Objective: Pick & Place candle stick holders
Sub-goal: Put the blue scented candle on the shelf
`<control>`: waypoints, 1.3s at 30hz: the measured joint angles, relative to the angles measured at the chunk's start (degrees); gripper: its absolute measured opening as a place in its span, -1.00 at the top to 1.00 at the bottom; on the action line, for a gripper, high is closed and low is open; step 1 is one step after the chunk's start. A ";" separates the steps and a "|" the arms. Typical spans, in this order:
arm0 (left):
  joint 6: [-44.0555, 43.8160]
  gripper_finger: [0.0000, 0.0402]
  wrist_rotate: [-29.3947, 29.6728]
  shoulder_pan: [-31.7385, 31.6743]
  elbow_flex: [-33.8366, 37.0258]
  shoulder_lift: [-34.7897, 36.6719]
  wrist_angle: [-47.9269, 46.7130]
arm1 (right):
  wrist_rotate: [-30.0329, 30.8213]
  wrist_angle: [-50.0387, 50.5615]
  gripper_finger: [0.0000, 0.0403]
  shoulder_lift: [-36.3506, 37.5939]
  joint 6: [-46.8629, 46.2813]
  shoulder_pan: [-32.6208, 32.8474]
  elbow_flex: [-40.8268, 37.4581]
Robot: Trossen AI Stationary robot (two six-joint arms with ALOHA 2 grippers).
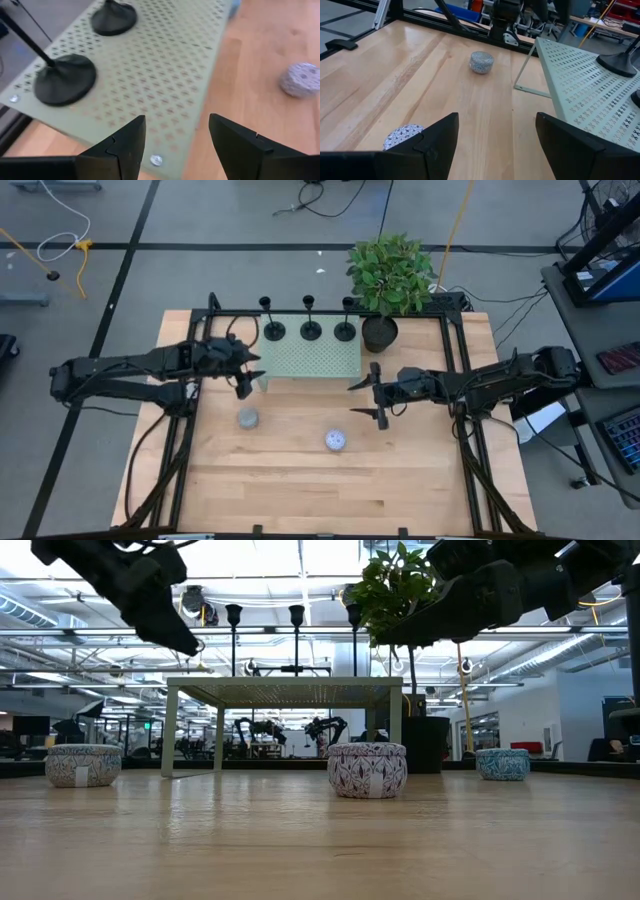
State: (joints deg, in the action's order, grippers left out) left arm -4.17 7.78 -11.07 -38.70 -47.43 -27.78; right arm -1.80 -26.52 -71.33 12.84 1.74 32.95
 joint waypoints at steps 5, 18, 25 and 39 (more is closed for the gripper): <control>0.25 -0.12 4.08 3.78 0.00 3.38 -0.85 | 0.00 0.05 -0.27 0.00 0.04 0.00 0.00; -15.12 -0.12 0.77 15.02 1.99 9.84 -13.04 | -0.01 0.16 -0.27 -0.01 -0.02 0.00 0.00; -22.74 -0.23 1.02 19.54 9.68 5.52 -8.15 | -0.26 0.14 -0.27 -0.02 -0.01 0.00 0.02; -30.34 -0.69 0.03 26.57 12.13 -7.05 -4.50 | -0.26 0.00 -0.27 -0.02 0.50 0.00 0.02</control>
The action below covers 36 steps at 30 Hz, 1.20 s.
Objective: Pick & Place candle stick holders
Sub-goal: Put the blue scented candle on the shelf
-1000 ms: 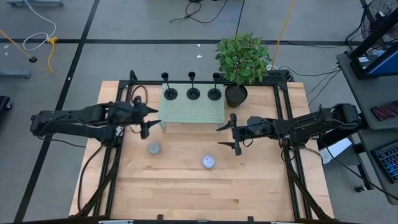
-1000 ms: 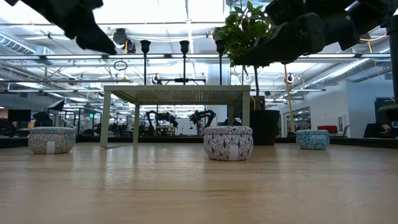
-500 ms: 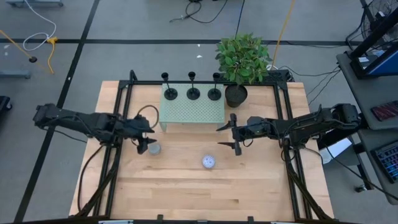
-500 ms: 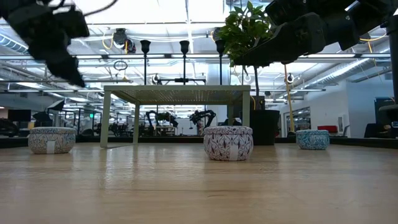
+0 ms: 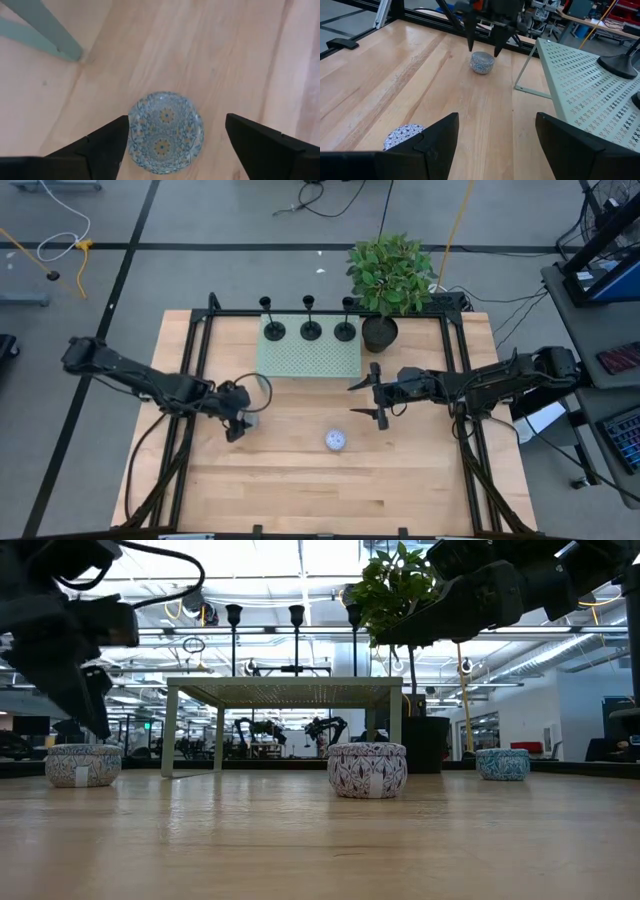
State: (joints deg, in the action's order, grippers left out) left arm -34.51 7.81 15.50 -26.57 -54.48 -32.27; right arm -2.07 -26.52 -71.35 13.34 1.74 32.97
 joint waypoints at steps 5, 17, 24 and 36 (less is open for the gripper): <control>-0.72 -0.72 1.53 1.22 0.00 -5.12 -0.33 | 0.00 0.00 -0.27 0.00 0.00 0.00 0.00; -0.57 -0.57 2.74 1.32 -0.04 -13.50 4.17 | 0.02 -0.02 -0.27 0.00 0.00 0.00 0.02; -1.89 -0.53 1.97 1.30 -0.15 -14.43 5.77 | 0.02 -0.19 -0.27 0.00 0.02 0.00 0.02; -1.81 -0.49 0.93 1.30 0.02 -14.58 18.12 | 0.02 -0.24 -0.27 0.00 0.01 0.00 0.02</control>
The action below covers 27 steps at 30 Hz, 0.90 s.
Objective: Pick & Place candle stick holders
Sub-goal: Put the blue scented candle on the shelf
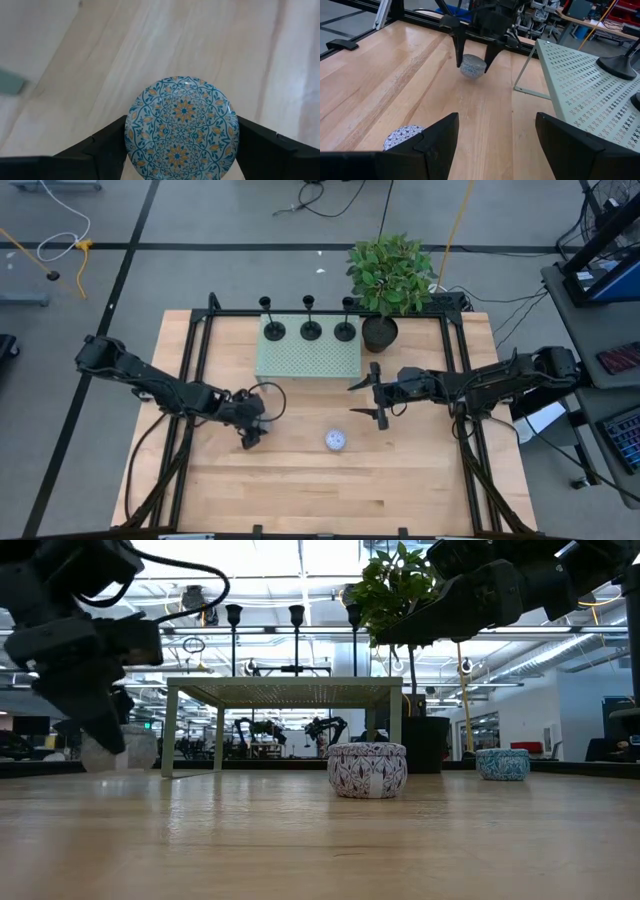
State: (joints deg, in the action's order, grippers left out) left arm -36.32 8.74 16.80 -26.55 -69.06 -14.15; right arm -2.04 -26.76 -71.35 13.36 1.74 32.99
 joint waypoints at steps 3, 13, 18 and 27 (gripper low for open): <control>0.12 -0.54 0.65 0.02 0.00 0.00 2.90 | 0.00 0.00 -0.27 0.00 0.01 0.00 0.00; 9.02 -0.46 7.52 0.00 0.00 0.02 16.10 | 0.02 0.00 -0.27 0.00 0.01 0.00 0.00; 15.98 -0.54 11.38 0.02 0.00 0.02 24.84 | 0.02 0.00 -0.27 0.00 0.01 0.00 0.00; 29.43 -0.50 14.33 -3.53 -3.54 0.05 30.90 | 0.02 -0.02 -0.27 0.00 0.01 0.00 0.00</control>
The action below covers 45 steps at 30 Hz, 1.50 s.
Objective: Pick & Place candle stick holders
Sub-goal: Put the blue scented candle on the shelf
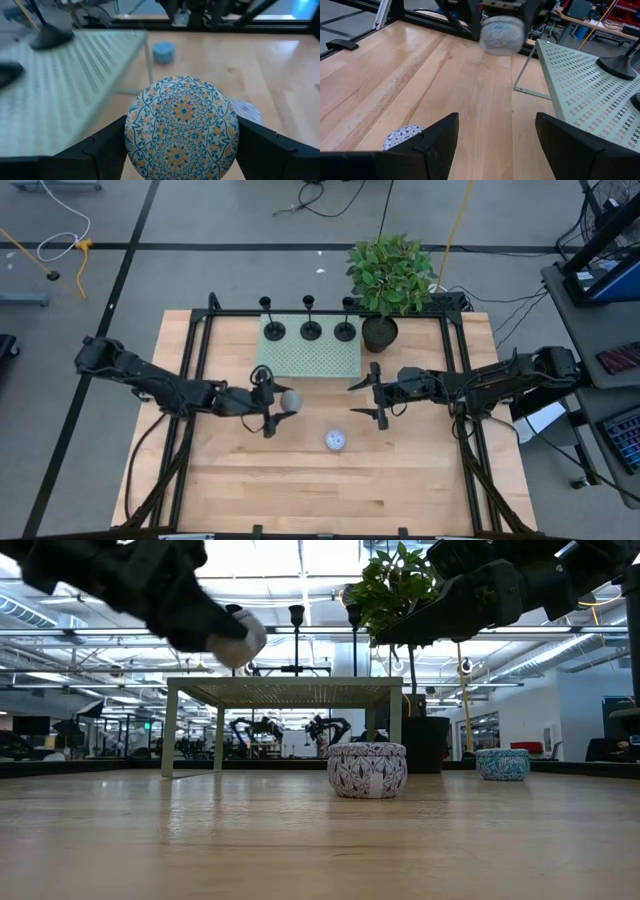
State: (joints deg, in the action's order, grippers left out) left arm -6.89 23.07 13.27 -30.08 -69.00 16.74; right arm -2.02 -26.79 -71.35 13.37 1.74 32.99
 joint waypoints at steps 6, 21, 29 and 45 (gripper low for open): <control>8.27 -0.58 -0.59 -4.83 -4.94 0.01 -3.28 | 0.00 0.00 -0.27 0.00 0.00 0.00 0.00; 8.60 -0.58 -8.40 -20.23 -8.50 0.05 -12.77 | 0.00 0.00 -0.27 0.00 0.02 0.00 0.00; 4.34 -0.53 -7.51 -23.03 -8.60 0.05 -16.95 | 0.00 0.00 -0.27 0.00 1.03 0.00 0.00; 3.17 -0.60 -5.94 -24.19 -8.59 0.38 -21.92 | -0.02 0.00 -0.27 0.00 1.03 -0.02 0.00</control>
State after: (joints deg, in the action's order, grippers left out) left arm -3.72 17.13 -10.92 -38.68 -68.62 -5.18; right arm -2.04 -26.79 -71.35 14.39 1.72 32.99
